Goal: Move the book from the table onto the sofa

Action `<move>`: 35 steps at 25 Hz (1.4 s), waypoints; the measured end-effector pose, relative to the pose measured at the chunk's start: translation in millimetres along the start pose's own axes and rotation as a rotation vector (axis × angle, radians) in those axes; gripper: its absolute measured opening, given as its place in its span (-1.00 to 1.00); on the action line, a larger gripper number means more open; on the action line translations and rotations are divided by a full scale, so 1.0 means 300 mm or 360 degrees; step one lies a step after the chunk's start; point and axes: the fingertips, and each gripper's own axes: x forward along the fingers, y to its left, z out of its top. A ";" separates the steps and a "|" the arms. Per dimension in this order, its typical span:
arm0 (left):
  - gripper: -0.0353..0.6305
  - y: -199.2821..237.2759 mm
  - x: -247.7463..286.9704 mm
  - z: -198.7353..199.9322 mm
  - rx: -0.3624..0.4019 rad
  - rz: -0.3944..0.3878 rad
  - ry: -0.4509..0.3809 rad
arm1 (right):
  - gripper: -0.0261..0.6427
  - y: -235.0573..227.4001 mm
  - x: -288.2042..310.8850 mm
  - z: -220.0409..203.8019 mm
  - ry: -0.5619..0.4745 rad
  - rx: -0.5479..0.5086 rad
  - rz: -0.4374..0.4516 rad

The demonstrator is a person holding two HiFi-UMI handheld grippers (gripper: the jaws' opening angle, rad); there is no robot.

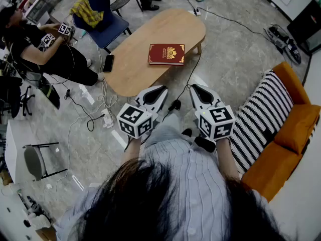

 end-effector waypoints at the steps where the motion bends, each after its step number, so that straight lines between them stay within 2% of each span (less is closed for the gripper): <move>1: -0.85 0.000 -0.002 0.001 -0.0001 -0.0001 0.0000 | -0.82 0.002 -0.001 -0.001 0.0001 0.0003 0.0000; 10: -0.85 0.017 -0.001 -0.003 -0.0016 0.0022 0.0016 | -0.82 -0.004 0.010 -0.016 0.0010 0.0040 0.0007; 16: -0.85 0.080 0.010 -0.014 -0.0056 0.0071 0.0038 | -0.82 -0.042 0.053 -0.001 -0.0024 0.0119 0.0022; 25: -0.84 0.280 0.096 0.013 -0.0123 0.0102 0.0072 | -0.82 -0.125 0.237 0.023 0.0042 0.0199 0.0008; 35: -0.82 0.544 0.236 0.062 -0.0190 0.0047 0.0115 | -0.82 -0.217 0.478 0.068 0.0157 0.0275 -0.0062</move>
